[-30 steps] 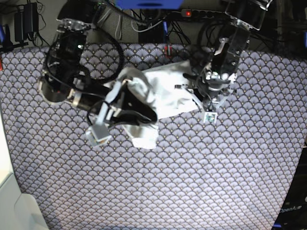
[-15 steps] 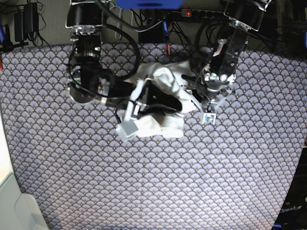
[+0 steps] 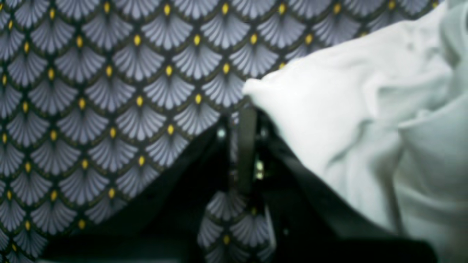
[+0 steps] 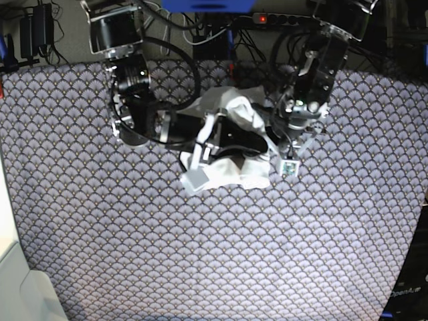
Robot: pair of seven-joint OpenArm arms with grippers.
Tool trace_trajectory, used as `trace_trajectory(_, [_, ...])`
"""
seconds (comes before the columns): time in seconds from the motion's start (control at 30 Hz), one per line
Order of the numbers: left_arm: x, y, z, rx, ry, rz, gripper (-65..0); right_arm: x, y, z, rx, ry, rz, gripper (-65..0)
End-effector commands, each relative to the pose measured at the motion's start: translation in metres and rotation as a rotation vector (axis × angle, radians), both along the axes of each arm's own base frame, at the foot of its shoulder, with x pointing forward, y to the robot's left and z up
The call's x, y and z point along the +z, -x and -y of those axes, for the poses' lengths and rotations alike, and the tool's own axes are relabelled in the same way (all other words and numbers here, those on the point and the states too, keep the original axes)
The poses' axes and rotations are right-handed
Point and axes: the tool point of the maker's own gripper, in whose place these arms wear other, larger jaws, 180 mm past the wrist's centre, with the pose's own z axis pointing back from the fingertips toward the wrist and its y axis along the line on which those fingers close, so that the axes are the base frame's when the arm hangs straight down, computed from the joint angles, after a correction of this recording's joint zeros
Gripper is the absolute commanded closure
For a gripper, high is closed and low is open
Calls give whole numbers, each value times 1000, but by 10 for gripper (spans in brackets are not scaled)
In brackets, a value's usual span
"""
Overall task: Fold the T-shirt properly
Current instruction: 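Lower the folded end onto the bundle and open the right gripper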
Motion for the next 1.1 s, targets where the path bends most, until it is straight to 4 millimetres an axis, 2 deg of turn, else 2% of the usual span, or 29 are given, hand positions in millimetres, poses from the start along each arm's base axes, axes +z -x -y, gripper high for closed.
trace_trajectory(0.0, [14,-10,3,-5,14,50,-35,21,-8,-2,-10,-60,39,0])
trace_trajectory(0.2, [14,-10,-1,2,10,51,-35,15,-8,5,-12,-36,35,0])
trace_trajectory(0.4, [21,-21,-35,92,-4,74,-35,7,-10,18,-17,6,38,0])
trace_trajectory(0.57, [20,-20,-40,108,-6,70,-35,-18,-12,20,-22,22,-45,0])
trace_trajectory(0.7, [18,-17,-41,109,-4,64,-35,-32,-12,16,-4,35,-93,0])
trace_trajectory(0.77, [13,-11,-42,110,-6,49,-35,-30,-12,12,12,38,-85,0])
trace_trajectory(0.97, [36,-3,-68,168,-12,104,-35,-26,-10,2,24,19,-73,-4])
trace_trajectory(1.07, [45,6,-91,219,-25,79,-35,-23,-7,-7,25,-9,-64,-57])
